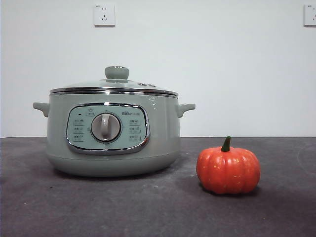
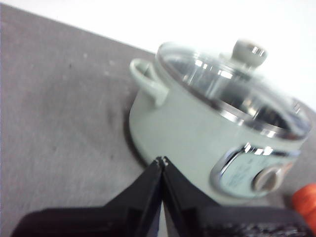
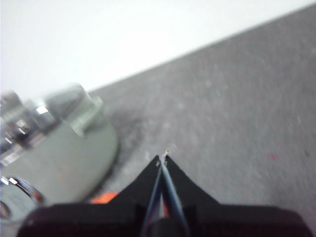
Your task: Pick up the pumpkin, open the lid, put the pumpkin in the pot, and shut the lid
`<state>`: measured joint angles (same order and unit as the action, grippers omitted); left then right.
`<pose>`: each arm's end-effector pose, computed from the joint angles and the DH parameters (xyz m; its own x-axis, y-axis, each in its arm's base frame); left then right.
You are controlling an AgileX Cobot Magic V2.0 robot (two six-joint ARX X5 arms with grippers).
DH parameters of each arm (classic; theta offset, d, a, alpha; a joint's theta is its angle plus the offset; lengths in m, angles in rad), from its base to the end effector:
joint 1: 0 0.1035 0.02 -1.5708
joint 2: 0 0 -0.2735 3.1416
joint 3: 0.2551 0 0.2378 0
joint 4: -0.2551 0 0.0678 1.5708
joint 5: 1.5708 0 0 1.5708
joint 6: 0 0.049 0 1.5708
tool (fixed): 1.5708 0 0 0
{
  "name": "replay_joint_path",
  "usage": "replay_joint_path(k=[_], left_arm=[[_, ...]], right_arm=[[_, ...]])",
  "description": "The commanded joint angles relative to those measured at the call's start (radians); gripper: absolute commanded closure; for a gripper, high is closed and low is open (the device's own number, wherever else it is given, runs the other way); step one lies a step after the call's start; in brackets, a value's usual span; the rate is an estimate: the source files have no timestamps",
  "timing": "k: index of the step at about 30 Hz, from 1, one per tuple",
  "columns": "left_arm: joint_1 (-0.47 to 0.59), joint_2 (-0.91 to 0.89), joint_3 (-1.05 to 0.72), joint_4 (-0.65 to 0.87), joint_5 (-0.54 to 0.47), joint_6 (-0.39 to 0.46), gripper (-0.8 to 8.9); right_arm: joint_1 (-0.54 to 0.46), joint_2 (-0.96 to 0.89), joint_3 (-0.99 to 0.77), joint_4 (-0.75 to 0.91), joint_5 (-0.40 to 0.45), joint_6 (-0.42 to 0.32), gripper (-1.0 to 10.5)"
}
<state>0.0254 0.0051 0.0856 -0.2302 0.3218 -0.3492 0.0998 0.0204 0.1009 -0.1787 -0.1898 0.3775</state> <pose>0.0844 -0.0134 0.1662 0.9458 -0.2923 -0.1415 0.2201 0.8973 -0.3826 0.0851 0.0178 0.1760 0.9537 0.2851 -0.0963 -0.2287 0.8946 0.3840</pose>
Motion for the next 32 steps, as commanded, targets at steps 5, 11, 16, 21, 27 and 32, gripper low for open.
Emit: replay_joint_path(k=[5,11,16,21,27,32], left_arm=[[0.002,0.029,0.151,-0.109,0.001,-0.016,8.21],[0.002,0.112,0.311,-0.228,0.046,0.034,8.21],[0.002,0.214,0.456,-0.36,0.125,0.167,8.21],[0.002,0.323,0.597,-0.503,0.201,0.296,8.21],[0.002,0.419,0.734,-0.617,0.251,0.407,8.22],[0.001,0.475,0.821,-0.689,0.286,0.444,8.22]], right_arm=[[0.0,0.134,0.157,-0.056,-0.026,0.017,9.6],[0.0,0.331,0.362,-0.171,-0.157,-0.087,9.6],[0.0,0.501,0.548,-0.335,-0.28,-0.19,9.6],[0.001,0.639,0.752,-0.547,-0.365,-0.328,9.6],[0.003,0.739,0.94,-0.769,-0.388,-0.468,9.6],[0.014,0.764,1.01,-0.884,-0.387,-0.515,9.6]])
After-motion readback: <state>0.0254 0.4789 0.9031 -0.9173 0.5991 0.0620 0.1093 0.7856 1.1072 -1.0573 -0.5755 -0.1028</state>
